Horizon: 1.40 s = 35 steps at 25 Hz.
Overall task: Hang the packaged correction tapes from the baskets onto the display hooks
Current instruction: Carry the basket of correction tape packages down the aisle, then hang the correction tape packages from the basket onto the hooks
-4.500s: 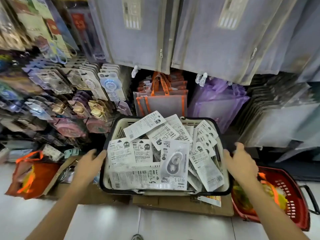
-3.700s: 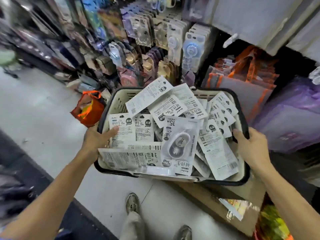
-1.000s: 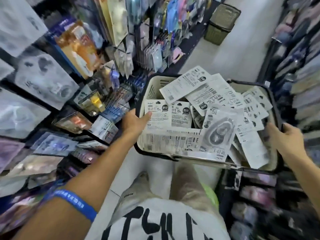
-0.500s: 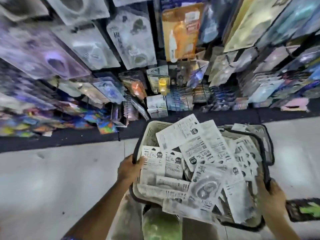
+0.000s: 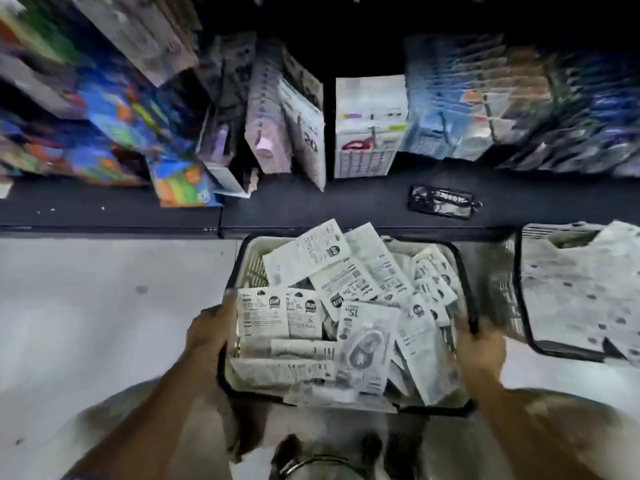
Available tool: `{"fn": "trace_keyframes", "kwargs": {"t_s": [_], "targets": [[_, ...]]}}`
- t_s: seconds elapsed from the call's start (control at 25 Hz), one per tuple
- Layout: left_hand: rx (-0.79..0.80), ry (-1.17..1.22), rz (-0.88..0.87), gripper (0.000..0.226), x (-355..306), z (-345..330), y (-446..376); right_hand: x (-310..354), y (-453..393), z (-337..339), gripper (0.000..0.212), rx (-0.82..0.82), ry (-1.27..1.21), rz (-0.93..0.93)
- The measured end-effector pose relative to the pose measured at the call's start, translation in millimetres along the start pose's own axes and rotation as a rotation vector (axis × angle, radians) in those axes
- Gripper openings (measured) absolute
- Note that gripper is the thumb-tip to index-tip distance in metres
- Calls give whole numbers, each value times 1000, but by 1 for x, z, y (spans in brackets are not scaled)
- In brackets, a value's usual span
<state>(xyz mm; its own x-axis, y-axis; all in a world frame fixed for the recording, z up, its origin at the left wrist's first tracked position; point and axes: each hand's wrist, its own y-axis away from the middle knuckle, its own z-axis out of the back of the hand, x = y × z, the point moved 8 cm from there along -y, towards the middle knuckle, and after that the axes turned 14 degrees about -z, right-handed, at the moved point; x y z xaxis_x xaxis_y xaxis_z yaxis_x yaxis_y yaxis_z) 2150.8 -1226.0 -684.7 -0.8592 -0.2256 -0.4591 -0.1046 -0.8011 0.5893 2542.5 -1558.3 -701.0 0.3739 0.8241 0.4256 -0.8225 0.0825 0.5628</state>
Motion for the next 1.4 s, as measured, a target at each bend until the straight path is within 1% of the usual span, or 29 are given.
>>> {"fn": "trace_keyframes", "kwargs": {"t_s": [0.08,0.2,0.28,0.32,0.4,0.48,0.56,0.6,0.64,0.68,0.72,0.76,0.8,0.84,0.88,0.92,1.0,1.08,1.16,1.24,1.28,1.32,1.4], "targets": [[-90,-50,18,84,29,-29,-38,-5,-25,-49,36,-26,-41,15],[-164,-22,-3,80,53,-50,-74,-2,-49,-101,35,-79,-81,69],[-221,6,-33,75,60,-49,-94,7,-53,-122,36,-129,-48,165],[-244,33,-37,71,62,-44,-102,12,-49,-129,37,-152,-40,202],[-253,120,-19,61,66,-43,-106,17,-44,-136,38,-154,-14,196],[-237,245,-6,49,71,-46,-98,21,-39,-136,40,-139,52,141],[-216,394,-1,44,72,-47,-84,25,-19,-128,40,-114,58,79],[-205,431,-1,43,69,-46,-75,30,-4,-124,43,-120,59,91],[-201,431,-8,43,64,-43,-63,39,15,-119,51,-136,88,166],[-209,359,-40,44,55,-37,-48,49,39,-116,59,-164,151,294],[-227,233,-107,48,43,-29,-31,59,64,-114,64,-182,210,439],[-246,99,-206,50,31,-23,-18,67,89,-117,64,-167,242,571],[-254,2,-325,50,19,-19,-7,72,110,-123,61,-112,260,667],[-236,-47,-441,48,10,-18,2,75,128,-130,57,-48,280,746],[-197,-56,-521,47,6,-20,6,77,142,-139,54,10,323,826],[-165,-42,-561,48,5,-21,7,77,157,-150,52,55,375,911],[-136,-22,-549,50,7,-18,-2,83,178,-172,50,108,464,1078],[-117,-67,-547,49,-1,-16,-20,90,196,-200,50,184,584,1211],[-64,-171,-543,49,-13,-16,-48,91,208,-236,53,284,782,1302],[53,-305,-528,55,-19,-23,-80,89,213,-273,59,340,1035,1330],[128,-374,-516,56,-21,-27,-92,88,215,-287,59,364,1122,1318],[196,-441,-508,54,-23,-32,-103,88,217,-299,54,382,1168,1287],[287,-549,-524,42,-31,-37,-118,88,221,-313,44,350,1185,1247]]}}
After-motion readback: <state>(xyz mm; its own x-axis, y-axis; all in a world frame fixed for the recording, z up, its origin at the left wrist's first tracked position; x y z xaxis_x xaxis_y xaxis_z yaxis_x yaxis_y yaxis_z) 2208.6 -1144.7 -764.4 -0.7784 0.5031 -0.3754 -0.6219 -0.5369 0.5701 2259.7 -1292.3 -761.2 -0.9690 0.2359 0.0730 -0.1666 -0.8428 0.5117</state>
